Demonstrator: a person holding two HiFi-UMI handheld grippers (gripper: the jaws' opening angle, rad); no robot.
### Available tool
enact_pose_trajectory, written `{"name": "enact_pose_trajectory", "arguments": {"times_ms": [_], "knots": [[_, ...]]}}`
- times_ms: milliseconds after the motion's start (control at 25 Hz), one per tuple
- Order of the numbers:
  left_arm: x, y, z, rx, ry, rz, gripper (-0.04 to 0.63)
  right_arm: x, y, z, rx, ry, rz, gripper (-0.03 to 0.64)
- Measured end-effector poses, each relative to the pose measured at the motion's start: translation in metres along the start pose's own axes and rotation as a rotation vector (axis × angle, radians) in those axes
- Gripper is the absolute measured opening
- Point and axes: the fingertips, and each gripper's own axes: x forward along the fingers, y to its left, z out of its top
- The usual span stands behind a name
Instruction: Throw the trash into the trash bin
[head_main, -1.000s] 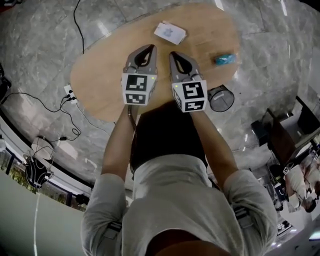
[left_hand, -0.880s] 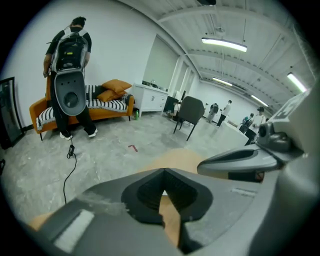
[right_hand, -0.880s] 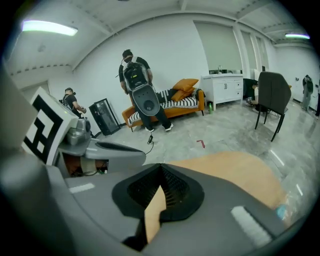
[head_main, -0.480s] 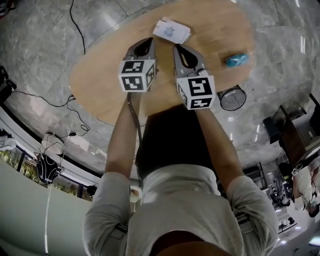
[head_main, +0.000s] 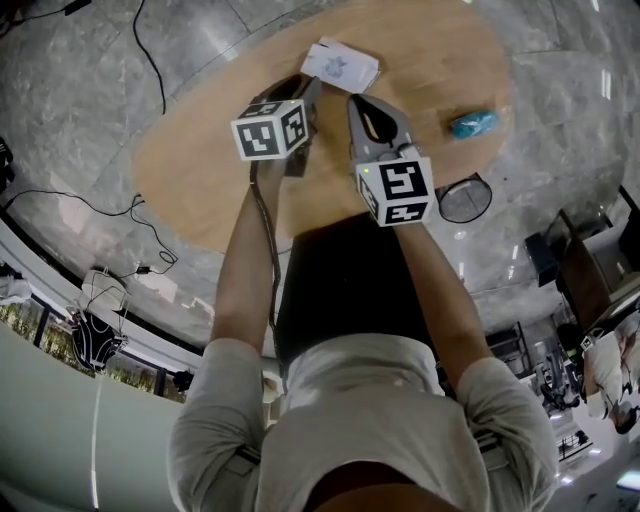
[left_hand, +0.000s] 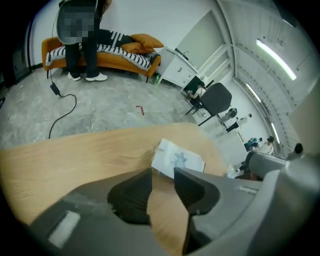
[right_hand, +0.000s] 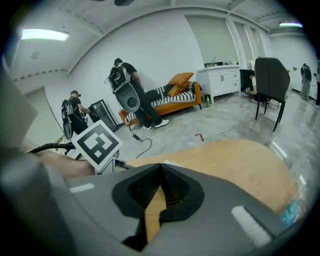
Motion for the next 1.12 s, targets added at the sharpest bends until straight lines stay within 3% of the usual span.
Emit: {"name": "enact_pose_trajectory", "arguments": {"times_ms": [520, 800, 1120], "knots": [[0.015, 0.011, 0.017, -0.135, -0.086, -0.112, 0.147, 0.006, -0.004, -0.001, -0.047, 0.046, 0.014, 0.008], [0.018, 0.012, 0.025, -0.245, -0.112, -0.203, 0.147, 0.011, -0.001, 0.001, -0.049, 0.053, 0.032, 0.008], [0.027, 0.007, 0.030, -0.189, -0.106, -0.186, 0.120, 0.016, -0.004, 0.004, -0.042, 0.055, 0.033, 0.008]]}}
